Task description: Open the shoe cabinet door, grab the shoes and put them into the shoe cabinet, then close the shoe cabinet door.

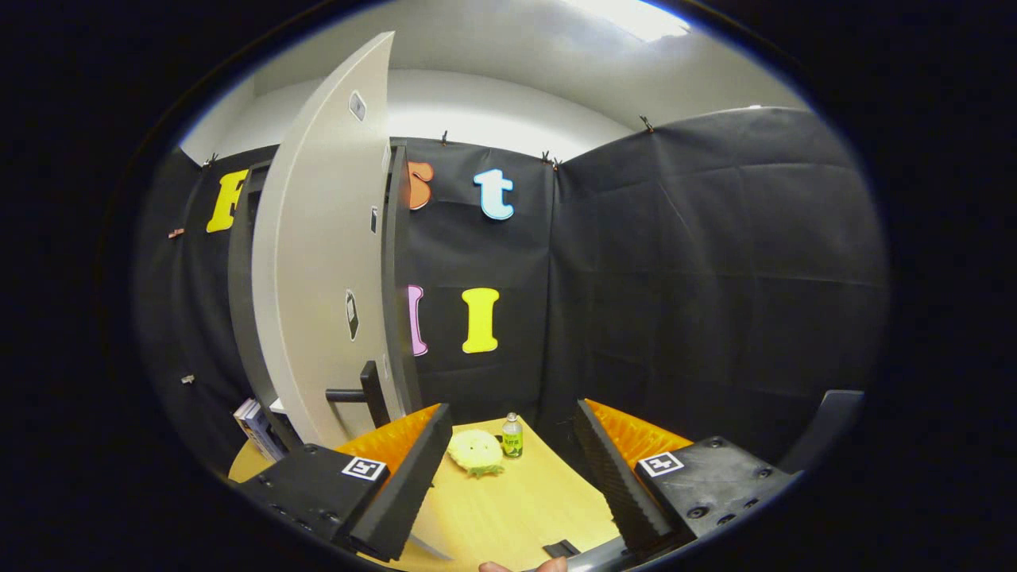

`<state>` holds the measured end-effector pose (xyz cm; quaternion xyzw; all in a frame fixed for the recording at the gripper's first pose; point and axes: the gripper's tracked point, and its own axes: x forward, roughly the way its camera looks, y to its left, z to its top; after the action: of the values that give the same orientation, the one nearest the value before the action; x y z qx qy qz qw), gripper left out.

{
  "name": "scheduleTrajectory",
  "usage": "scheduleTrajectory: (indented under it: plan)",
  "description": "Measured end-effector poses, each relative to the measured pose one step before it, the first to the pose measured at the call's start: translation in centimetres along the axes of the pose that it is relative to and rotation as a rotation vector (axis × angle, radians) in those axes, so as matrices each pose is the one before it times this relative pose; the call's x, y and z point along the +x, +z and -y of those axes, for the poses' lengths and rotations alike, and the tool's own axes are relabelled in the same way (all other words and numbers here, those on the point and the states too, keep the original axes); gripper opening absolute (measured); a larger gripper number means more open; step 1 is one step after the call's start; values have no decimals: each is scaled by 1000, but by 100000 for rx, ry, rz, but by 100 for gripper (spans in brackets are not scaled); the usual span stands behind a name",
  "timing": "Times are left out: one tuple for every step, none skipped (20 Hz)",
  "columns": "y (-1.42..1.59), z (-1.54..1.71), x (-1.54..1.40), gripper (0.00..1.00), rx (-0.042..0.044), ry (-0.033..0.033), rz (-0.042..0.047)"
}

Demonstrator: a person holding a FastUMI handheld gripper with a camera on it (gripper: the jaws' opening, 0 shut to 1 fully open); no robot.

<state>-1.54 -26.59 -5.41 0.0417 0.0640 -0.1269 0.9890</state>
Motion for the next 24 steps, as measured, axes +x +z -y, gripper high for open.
scheduleTrajectory:
  plan:
    - [-202, -864, 340, 99, 1330, 2378, -1077]
    - [-214, -758, 53, 99, 1147, 1501, -1229]
    - [57, 20, -66, 99, 823, -85, 455]
    - [17, -176, 34, 97, 356, -201, -605]
    - [-108, -310, -198, 94, 374, 545, -266]
    - [23, -728, -89, 95, 77, 1483, -313]
    - [-250, -859, -249, 96, 309, 2161, -771]
    - [-201, -941, -182, 96, 700, 2066, -725]
    - [-199, -1073, -286, 96, 249, 2111, -562]
    - [17, -1140, -267, 96, -20, 1996, -255]
    - [-275, -1214, -245, 96, 46, 1610, -683]
    - [-162, -1265, -120, 96, -29, 1546, -135]
    - [-209, -1194, -23, 96, 163, 1359, -385]
    - [-169, -1176, -46, 96, 464, 1139, 38]
    - [-189, -1265, 45, 96, -232, 1436, 123]
    - [-69, -1205, 201, 96, -340, 1530, 403]
    - [-140, -1303, 229, 96, -367, 1684, -96]
    - [-194, -1291, 288, 96, -107, 2115, -183]
    - [-404, -1580, 370, 96, 434, 2390, -742]
    - [-238, -1286, 491, 96, 667, 2066, -727]
    - [-424, -1296, 636, 96, 802, 1753, -445]
    - [-238, -1201, 762, 96, 564, 1341, -250]
    - [-191, -1244, 626, 96, 249, 1038, -186]
    - [-233, -1222, 603, 97, 742, 1872, -829]
